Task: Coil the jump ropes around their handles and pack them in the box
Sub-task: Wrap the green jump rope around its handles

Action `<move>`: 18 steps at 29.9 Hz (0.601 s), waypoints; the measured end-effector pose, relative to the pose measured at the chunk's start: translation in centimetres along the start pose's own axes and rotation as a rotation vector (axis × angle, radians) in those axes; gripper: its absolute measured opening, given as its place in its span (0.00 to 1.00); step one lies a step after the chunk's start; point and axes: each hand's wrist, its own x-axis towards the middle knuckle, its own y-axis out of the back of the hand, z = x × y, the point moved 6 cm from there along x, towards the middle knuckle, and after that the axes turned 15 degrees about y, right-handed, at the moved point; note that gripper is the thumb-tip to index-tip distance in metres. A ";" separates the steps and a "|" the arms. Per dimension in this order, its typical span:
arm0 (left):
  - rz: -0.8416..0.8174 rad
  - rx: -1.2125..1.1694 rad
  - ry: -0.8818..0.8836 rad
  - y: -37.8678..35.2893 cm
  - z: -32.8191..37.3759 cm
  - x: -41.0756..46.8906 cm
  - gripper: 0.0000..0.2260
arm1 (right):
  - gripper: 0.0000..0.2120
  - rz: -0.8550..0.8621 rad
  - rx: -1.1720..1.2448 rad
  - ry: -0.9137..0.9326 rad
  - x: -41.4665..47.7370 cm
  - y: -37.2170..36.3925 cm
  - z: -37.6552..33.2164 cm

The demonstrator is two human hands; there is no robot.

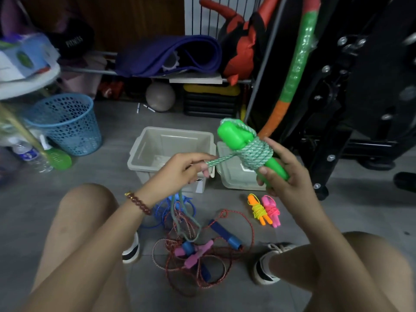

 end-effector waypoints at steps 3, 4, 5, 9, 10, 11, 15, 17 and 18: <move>-0.057 0.080 0.098 -1.2 -1.3 0.2 0.12 | 0.23 0.196 0.093 -0.116 -0.2 0.7 1.4; -0.052 0.126 0.097 -1.6 -1.4 0.1 0.11 | 0.23 0.241 0.101 -0.146 -0.3 0.8 1.8; -0.047 0.165 0.077 -2.0 -1.3 -0.1 0.10 | 0.22 0.262 0.082 -0.164 -0.3 0.9 2.1; 0.022 0.366 0.047 -3.0 -0.2 -0.9 0.07 | 0.22 0.239 -0.126 -0.138 0.0 0.8 2.9; 0.068 0.504 0.046 -3.1 0.4 -1.3 0.10 | 0.22 0.226 -0.193 -0.117 -0.1 0.7 3.0; 0.128 0.642 0.033 -3.2 1.0 -1.6 0.12 | 0.23 0.199 -0.279 -0.090 -0.1 0.5 2.9; 0.238 0.801 -0.010 -3.6 2.4 -2.6 0.14 | 0.24 0.134 -0.506 -0.027 -0.3 -0.4 2.4; 0.204 0.775 0.001 -3.9 2.0 -2.5 0.14 | 0.25 0.142 -0.551 -0.013 -0.3 -0.6 2.1; 0.163 0.713 0.034 -4.1 1.6 -2.3 0.14 | 0.25 0.133 -0.593 0.004 -0.2 -0.7 2.0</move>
